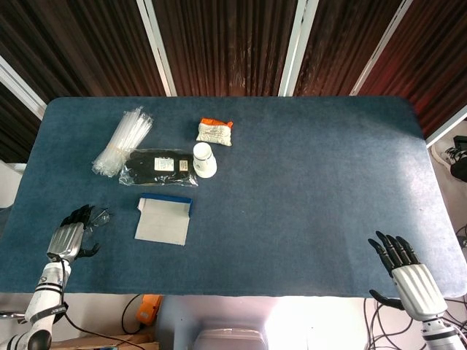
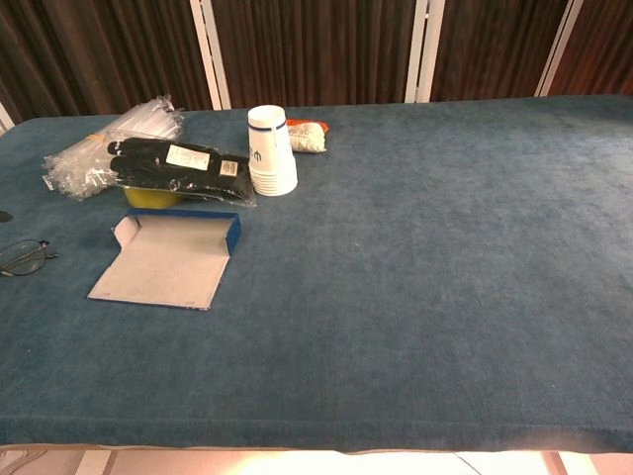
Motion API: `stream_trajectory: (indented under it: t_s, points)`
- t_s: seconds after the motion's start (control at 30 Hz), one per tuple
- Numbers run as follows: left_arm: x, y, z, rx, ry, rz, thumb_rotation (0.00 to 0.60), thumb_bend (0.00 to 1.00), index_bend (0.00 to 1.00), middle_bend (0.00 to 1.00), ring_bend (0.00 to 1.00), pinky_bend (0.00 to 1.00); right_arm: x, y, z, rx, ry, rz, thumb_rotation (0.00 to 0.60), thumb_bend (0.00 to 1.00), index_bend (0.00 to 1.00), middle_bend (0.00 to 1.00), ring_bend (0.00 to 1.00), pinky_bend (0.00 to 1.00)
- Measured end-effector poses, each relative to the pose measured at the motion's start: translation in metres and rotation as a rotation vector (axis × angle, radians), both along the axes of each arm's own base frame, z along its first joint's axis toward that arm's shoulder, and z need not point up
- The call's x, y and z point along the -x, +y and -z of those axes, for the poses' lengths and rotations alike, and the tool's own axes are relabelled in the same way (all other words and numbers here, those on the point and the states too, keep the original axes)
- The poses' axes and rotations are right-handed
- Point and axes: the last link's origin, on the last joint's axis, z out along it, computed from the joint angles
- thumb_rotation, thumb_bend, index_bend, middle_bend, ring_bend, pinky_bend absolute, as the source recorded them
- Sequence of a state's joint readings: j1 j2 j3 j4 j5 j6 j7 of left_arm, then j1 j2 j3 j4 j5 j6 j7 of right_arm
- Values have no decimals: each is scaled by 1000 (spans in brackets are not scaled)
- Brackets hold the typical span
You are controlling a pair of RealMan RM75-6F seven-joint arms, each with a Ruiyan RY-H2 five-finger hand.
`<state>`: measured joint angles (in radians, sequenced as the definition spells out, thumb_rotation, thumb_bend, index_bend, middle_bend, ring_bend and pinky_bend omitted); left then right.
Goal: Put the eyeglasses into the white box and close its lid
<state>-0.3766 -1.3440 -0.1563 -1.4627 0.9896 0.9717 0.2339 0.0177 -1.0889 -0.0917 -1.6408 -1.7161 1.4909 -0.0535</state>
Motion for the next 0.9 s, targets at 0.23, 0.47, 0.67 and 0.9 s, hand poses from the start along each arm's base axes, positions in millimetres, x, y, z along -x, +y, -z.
stream_trajectory:
  t_s: [0.23, 0.47, 0.67, 0.9]
  points:
    - [3, 18, -2, 3, 52, -54, 558, 279, 54, 1, 0, 122, 1, 0, -1, 0, -3, 2, 600, 278, 0, 0, 0, 0]
    - [7, 25, 5, 61, 59, -100, 560, 277, 141, 13, 0, 121, 1, -1, -1, -4, 1, 2, 600, 278, 0, 0, 0, 0]
    - [6, 29, 11, 85, 64, -104, 560, 277, 180, 16, 0, 120, 0, 0, -1, -5, -4, 2, 600, 278, 0, 0, 0, 0]
    - [1, 21, 13, 122, 60, -73, 564, 277, 291, 38, 0, 120, 0, 0, -2, -3, -6, 1, 600, 278, 0, 0, 0, 0]
